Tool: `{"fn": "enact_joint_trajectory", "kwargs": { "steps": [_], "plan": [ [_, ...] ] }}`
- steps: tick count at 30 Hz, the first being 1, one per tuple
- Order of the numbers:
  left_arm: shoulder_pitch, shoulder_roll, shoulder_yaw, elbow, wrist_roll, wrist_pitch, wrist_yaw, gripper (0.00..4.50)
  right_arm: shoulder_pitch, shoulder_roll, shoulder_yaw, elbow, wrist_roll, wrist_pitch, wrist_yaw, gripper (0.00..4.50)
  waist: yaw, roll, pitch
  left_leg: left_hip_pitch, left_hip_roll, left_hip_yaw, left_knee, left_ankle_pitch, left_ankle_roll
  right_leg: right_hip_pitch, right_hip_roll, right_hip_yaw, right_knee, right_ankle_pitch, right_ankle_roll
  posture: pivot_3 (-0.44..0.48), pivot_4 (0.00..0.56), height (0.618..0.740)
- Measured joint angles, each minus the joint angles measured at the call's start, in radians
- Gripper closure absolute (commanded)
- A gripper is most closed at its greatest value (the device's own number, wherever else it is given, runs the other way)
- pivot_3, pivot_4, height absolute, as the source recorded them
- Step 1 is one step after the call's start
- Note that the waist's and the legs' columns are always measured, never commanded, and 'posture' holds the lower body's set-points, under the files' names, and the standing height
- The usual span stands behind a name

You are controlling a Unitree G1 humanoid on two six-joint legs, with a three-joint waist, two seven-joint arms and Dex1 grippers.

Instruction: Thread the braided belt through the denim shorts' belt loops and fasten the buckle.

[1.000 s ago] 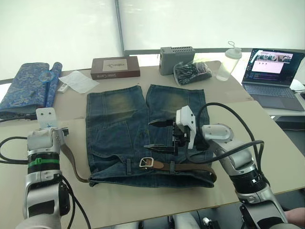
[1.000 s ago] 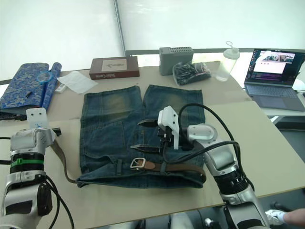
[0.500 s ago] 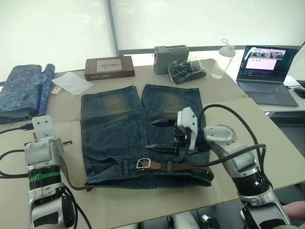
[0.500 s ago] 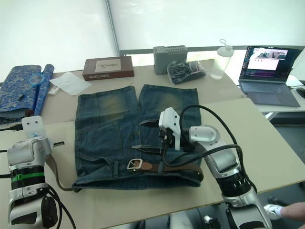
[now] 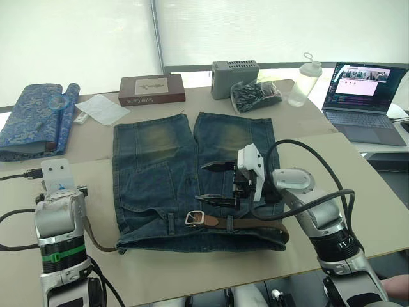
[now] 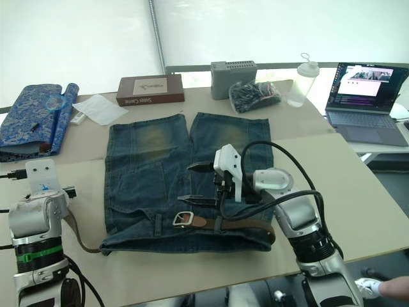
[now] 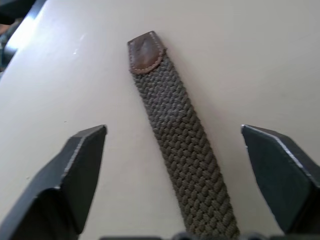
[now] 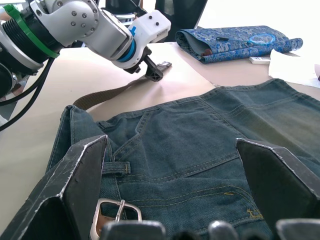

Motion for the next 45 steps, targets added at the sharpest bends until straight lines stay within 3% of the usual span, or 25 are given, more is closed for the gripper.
{"fn": "enact_joint_trajectory", "kwargs": {
  "steps": [10,21,34,45],
  "plan": [
    [-0.005,-0.033,-0.002,0.084,0.100,-0.070,0.057,0.05,-0.001,0.000,0.001,0.004,0.000,0.005,0.001,0.00,0.002,0.000,0.000,0.000,0.000,0.000,0.000,0.000,0.000,0.000,0.000,0.000,0.000,0.000,0.000,0.000,0.150,0.740],
    [-0.050,-0.043,0.050,0.144,0.049,-0.161,-0.046,0.05,-0.001,0.000,0.001,0.003,0.000,0.007,-0.002,0.00,0.013,0.000,0.000,0.000,0.000,0.000,0.001,0.000,0.000,0.000,-0.001,0.000,0.000,0.000,0.000,0.000,0.150,0.740],
    [-0.057,-0.042,-0.006,0.123,0.024,-0.181,-0.163,0.05,-0.001,-0.001,0.001,0.003,0.000,0.007,-0.002,0.00,0.015,0.000,0.000,-0.001,0.000,0.000,0.001,0.000,0.000,0.000,0.000,0.000,0.000,0.000,0.000,0.000,0.150,0.740],
    [-0.051,-0.067,-0.044,0.079,0.056,-0.139,-0.132,0.05,-0.002,-0.001,0.002,0.003,-0.001,0.007,0.000,0.00,0.015,0.000,0.000,-0.001,0.000,0.000,0.001,0.000,0.000,0.000,0.000,0.000,0.000,0.000,0.000,0.000,0.150,0.740]
  ]
}}
